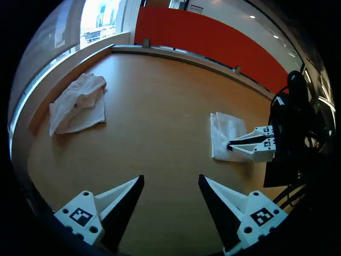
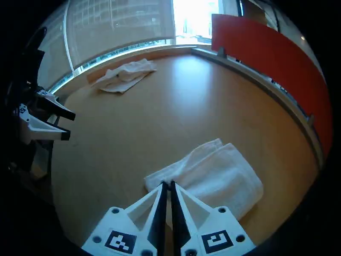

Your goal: Fold towel

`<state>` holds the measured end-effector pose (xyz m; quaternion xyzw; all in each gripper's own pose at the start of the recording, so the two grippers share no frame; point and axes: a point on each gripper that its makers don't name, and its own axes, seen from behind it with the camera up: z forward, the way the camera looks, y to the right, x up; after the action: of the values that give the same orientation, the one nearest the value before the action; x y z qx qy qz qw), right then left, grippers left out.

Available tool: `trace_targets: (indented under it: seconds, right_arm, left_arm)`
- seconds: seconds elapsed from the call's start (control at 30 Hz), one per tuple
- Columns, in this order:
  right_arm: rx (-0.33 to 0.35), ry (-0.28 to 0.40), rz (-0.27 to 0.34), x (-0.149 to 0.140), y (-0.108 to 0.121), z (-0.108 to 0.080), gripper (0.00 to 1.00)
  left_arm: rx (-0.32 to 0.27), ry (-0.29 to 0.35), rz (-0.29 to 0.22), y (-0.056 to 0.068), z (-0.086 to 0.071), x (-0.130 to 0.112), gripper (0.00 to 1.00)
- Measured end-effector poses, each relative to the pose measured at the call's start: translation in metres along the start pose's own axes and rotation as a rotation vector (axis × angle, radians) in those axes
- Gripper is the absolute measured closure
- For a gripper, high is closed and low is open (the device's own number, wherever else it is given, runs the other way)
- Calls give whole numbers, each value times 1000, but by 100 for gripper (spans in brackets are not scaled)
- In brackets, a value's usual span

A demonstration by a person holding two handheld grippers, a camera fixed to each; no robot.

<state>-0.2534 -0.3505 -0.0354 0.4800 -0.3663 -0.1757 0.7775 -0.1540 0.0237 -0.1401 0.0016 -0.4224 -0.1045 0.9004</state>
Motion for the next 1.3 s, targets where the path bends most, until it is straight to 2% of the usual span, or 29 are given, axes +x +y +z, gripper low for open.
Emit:
trace_targets:
  seconds: [0.07,0.23,0.3,0.6,1.0,1.3]
  right_arm:
    - [-1,4,7,1,1,-3,79]
    - [-11,13,22,0,6,-12,43]
    - [-24,16,26,-2,10,-15,37]
    - [-73,13,51,-20,21,-31,35]
    - [-152,-16,128,-73,35,-62,35]
    - [-166,-26,141,-85,34,-57,35]
  left_arm:
    - [-1,0,1,0,1,0,6]
    - [-5,0,5,2,1,2,6]
    - [-6,0,8,3,2,3,6]
    - [-9,-3,20,6,3,4,6]
    - [-9,-7,21,8,6,3,6]
    - [-13,-10,32,13,6,1,6]
